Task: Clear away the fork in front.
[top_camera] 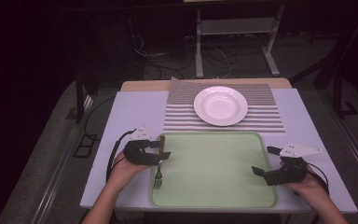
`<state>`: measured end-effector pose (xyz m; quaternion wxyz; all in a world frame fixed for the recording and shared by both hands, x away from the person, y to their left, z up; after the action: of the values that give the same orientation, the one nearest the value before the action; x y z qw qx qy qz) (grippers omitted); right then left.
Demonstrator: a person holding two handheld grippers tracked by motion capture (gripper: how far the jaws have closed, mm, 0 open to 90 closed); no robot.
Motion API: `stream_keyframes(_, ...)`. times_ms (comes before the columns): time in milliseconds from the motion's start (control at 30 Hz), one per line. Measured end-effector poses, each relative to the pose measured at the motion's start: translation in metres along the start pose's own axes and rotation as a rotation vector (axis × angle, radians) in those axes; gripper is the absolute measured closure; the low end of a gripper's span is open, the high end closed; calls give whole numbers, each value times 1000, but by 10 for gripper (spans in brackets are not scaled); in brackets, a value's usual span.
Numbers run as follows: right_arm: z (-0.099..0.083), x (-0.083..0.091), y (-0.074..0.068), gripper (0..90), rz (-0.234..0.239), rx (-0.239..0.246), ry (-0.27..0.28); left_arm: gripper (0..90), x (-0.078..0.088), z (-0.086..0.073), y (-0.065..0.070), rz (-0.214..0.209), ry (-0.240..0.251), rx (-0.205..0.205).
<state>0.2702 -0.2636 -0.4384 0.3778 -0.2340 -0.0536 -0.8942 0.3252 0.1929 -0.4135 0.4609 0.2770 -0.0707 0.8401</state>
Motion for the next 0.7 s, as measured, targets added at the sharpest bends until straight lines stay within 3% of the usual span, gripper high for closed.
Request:
stream_keyframes(33, 0, 0, 0, 27, 0, 2, 2, 317, 3, -2, 1, 8, 12, -3)
stream_keyframes(133, 1, 1, 0, 27, 1, 4, 1, 154, 8, -6, 3, 26, 31, -5)
stream_keyframes(333, 1, 1, -1, 27, 2, 6, 3, 53, 14, -16, 7, 40, 44, -9)
stream_keyframes(367, 1, 2, -1, 27, 1, 6, 3, 0, 15, -17, 7, 40, 41, -17)
stream_keyframes(700, 1, 2, -1, 27, 0, 5, 4, 0, 13, -19, 5, 37, 35, -11)
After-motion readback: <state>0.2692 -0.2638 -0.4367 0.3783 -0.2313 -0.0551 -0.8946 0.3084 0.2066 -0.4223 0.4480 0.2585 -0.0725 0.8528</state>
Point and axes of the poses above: each handheld gripper's, and its own axes: x roughly backward along the jaws, z roughly out of its top, y roughly to its right, the point moved 1 cm from there along -x, roughly forward along the jaws, and after that the axes turned 4 degrees about y, right-handed, at the moved point
